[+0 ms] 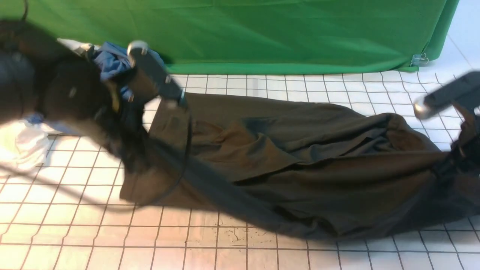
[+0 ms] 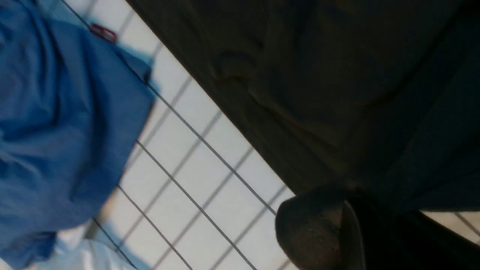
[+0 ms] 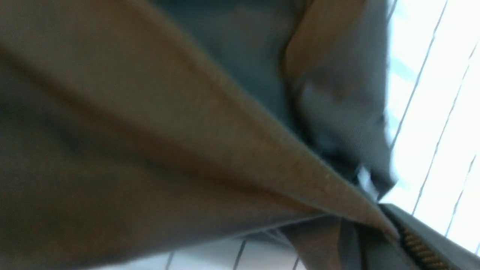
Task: Fold a long-sleeved shirt over a white checkered tablecloth.
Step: 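Fold the black garment in half by bringing its near edge over to the far edge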
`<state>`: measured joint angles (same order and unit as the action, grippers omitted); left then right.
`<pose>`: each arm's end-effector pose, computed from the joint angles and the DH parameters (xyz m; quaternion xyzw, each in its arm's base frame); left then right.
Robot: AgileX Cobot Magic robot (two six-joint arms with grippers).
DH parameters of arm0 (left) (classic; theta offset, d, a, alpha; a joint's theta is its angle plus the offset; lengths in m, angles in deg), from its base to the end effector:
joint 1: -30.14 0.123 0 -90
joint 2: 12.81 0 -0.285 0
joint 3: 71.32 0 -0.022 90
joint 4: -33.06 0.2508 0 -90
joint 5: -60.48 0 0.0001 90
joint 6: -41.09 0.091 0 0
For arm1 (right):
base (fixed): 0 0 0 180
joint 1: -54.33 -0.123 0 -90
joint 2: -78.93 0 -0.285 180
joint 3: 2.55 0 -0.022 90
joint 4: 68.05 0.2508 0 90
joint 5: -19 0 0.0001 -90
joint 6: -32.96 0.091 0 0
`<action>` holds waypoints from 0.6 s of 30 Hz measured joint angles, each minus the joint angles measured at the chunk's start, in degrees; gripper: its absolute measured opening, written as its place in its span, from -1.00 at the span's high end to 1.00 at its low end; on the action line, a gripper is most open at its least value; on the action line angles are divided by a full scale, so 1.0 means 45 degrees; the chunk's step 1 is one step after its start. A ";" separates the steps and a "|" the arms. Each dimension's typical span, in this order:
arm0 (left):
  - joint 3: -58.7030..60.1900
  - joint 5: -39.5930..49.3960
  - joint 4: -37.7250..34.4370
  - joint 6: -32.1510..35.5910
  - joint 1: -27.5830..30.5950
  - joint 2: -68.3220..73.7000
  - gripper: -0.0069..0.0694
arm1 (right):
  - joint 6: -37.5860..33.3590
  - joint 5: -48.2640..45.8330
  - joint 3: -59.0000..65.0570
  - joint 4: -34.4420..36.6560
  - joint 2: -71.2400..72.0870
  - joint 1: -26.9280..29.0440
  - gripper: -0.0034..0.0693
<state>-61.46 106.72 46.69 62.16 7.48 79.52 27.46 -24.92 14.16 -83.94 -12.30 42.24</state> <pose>0.2914 -0.1049 0.3005 0.4075 0.8660 0.1010 0.2715 0.2922 0.0449 0.2736 -0.2193 0.9382 -0.1032 0.2471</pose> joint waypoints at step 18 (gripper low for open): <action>-0.6084 0.0355 -0.1304 0.1809 0.3058 0.4478 0.89 | -0.1094 -0.0693 -0.6836 0.0035 -0.5736 0.1488 0.79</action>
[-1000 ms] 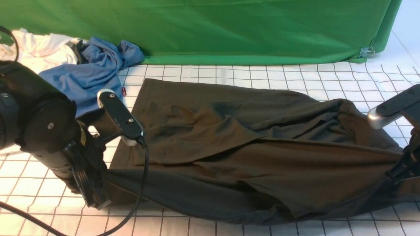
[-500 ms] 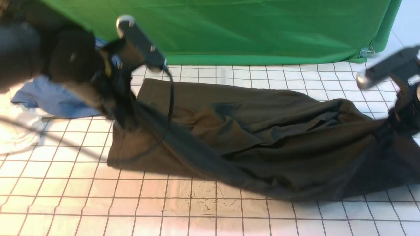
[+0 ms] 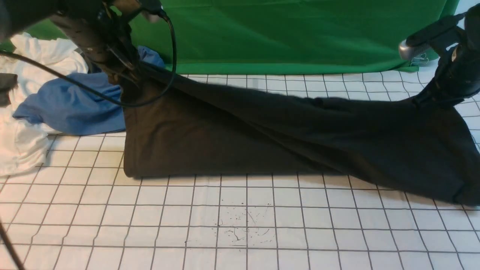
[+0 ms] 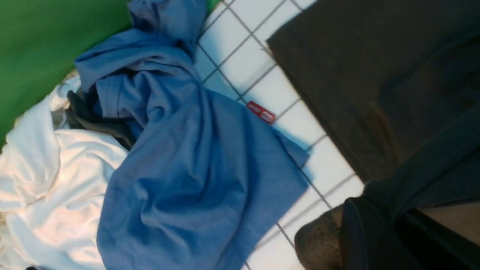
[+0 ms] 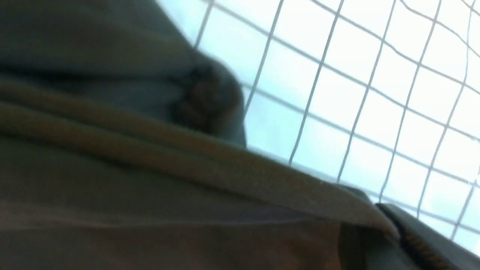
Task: Fold a long-sleeved shirt over a white checkered tablecloth.
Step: 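Fold the black garment in half by bringing its near edge over to the far edge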
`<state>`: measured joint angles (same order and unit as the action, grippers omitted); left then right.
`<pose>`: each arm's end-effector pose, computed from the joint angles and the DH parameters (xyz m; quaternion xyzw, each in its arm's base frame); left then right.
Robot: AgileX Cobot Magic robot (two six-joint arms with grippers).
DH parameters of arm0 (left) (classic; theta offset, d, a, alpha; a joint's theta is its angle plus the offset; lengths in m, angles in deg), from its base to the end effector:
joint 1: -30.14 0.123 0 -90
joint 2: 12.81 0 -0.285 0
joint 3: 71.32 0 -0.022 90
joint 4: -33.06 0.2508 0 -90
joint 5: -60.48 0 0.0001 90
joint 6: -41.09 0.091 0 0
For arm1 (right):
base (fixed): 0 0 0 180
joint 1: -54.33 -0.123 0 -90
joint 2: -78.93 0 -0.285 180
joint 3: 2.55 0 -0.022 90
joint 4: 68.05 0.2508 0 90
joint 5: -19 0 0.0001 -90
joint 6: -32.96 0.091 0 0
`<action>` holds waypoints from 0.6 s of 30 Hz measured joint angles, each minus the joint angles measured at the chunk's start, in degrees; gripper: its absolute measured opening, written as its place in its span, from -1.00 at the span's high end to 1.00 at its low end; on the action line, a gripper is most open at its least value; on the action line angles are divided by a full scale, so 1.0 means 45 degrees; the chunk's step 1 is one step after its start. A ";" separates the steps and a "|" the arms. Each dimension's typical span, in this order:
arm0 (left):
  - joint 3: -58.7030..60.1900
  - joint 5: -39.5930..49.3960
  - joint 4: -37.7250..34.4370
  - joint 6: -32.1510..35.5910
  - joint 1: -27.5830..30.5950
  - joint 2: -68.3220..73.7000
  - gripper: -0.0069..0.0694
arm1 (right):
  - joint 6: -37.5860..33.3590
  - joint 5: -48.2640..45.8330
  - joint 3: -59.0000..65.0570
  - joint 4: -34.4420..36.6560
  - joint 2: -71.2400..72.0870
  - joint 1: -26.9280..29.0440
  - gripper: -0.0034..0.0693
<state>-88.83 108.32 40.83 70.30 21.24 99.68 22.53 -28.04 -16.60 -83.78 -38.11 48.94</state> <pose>0.4122 -0.0553 0.3145 0.3343 0.8850 0.1172 0.3021 0.4246 0.0219 0.2655 -0.1953 0.9390 -0.1320 0.2506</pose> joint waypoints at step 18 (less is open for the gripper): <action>-0.2106 -0.1258 -0.0729 0.0310 0.0651 0.3310 0.89 | 0.0008 0.2558 -0.1450 0.0016 -0.1936 0.0472 0.61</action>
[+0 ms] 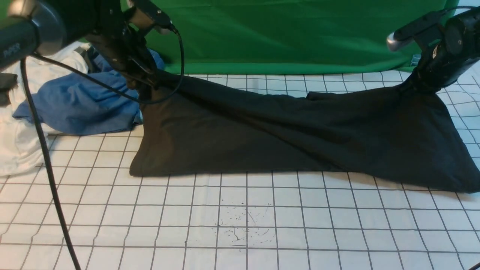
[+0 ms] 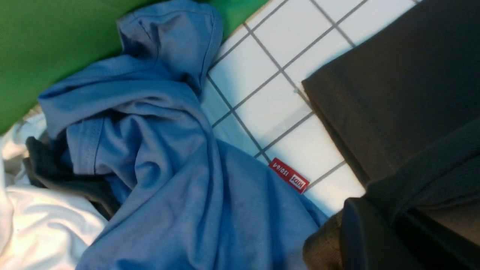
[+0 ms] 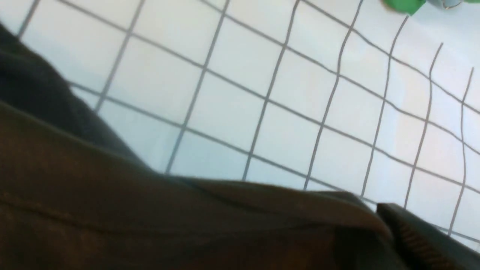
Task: Fold a long-sleeved shirt over a white checkered tablecloth.
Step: 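Fold the black garment in half by bringing its near edge over to the far edge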
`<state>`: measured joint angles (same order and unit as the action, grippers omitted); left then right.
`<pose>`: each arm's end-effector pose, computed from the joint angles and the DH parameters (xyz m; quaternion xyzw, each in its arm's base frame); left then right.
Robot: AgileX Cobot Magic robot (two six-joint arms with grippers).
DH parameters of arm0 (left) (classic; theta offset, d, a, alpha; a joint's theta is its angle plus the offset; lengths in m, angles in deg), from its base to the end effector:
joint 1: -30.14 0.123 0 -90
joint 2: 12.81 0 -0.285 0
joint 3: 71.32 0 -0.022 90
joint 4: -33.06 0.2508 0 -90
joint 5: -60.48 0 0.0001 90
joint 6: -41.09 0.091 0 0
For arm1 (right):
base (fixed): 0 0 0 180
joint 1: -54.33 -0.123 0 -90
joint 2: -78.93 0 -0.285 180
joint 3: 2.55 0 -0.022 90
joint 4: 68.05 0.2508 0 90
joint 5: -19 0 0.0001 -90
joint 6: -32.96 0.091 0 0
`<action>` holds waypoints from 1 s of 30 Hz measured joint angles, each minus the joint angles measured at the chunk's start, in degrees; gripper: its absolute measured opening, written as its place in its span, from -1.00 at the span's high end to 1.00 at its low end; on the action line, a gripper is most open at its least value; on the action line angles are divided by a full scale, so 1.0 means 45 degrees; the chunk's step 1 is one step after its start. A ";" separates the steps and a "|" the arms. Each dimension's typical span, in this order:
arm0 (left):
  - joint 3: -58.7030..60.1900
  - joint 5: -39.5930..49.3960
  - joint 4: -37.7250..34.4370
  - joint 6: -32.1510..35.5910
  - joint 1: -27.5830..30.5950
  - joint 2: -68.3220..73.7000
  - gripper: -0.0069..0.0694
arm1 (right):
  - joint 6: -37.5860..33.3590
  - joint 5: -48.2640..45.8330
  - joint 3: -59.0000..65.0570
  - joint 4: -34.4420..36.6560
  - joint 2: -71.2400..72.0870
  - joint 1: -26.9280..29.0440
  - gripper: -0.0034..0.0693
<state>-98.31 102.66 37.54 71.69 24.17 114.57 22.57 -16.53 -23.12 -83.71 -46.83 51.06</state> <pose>0.4768 -0.0451 0.2537 0.3150 0.8927 0.1017 0.3060 0.4725 0.0127 0.2412 -0.1882 0.9172 -0.1323 0.3254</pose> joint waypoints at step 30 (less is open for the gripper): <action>-0.3354 0.3171 -0.2414 -0.2288 0.0447 -0.0386 -0.64 | 0.1014 -0.4578 -0.3173 0.0137 0.0196 0.0537 -0.58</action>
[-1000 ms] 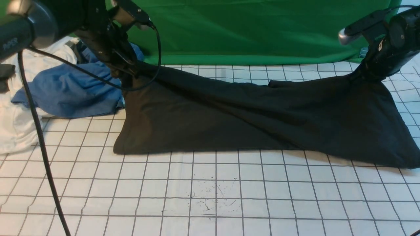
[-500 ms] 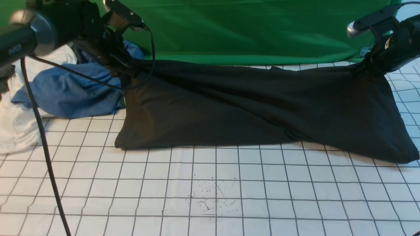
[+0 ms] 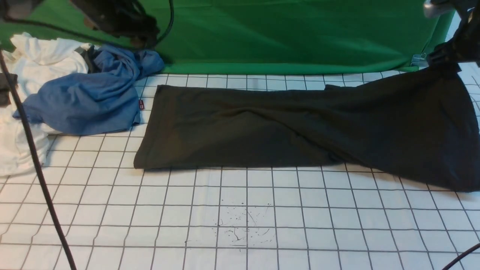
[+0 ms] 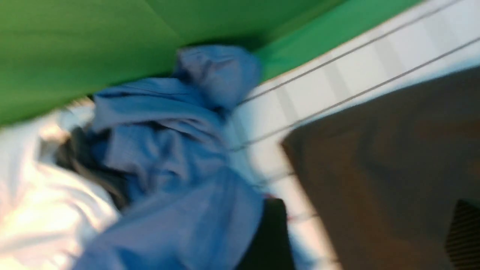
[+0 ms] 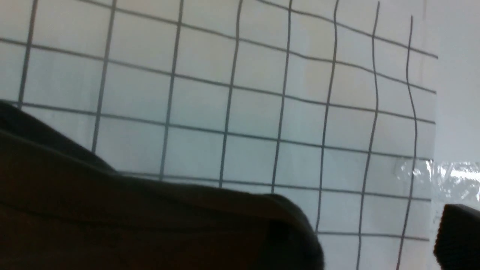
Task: Fold a long-sleeved shirt over a white checkered tablecloth.
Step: 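Fold the black garment in half by bringing its near edge over to the far edge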
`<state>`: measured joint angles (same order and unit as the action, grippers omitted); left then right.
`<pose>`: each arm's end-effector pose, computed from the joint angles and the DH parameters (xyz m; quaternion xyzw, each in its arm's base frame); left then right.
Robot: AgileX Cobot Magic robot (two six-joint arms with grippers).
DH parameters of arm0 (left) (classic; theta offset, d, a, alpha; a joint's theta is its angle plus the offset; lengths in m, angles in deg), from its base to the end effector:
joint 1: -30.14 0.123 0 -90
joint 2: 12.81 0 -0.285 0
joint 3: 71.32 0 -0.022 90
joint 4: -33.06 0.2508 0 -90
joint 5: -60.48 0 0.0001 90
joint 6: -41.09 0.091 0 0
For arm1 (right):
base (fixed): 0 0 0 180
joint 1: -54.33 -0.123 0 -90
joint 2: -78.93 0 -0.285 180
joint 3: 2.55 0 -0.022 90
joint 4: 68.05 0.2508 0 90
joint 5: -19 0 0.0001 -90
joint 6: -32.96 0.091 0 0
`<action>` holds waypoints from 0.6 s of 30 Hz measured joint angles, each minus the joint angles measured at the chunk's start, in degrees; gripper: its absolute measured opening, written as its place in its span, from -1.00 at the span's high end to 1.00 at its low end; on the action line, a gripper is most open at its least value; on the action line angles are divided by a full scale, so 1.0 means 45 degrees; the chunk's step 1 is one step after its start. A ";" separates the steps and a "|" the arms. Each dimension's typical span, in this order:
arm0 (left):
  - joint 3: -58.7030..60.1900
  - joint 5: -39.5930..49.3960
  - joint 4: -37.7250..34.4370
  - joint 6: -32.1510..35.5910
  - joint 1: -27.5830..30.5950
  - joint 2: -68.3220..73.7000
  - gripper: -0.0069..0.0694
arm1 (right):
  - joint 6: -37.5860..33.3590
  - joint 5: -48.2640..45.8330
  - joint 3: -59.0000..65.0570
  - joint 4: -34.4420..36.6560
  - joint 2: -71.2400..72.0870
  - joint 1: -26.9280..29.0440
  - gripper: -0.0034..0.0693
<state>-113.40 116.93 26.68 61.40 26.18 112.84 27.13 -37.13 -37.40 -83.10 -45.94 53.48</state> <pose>0.4695 -0.0410 0.3352 0.1845 0.9201 -0.0050 0.3456 0.4646 -0.0127 0.3057 -0.0934 0.9446 -0.1377 0.2829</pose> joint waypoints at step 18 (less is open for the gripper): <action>-0.0441 0.2308 -0.0262 0.0118 -0.1022 0.0738 0.75 | 0.0505 0.2274 -0.0084 -0.0050 -0.0364 0.0357 -0.80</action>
<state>-115.39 127.31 25.50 61.93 21.58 116.16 29.41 -26.90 -37.78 -83.32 -47.58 55.08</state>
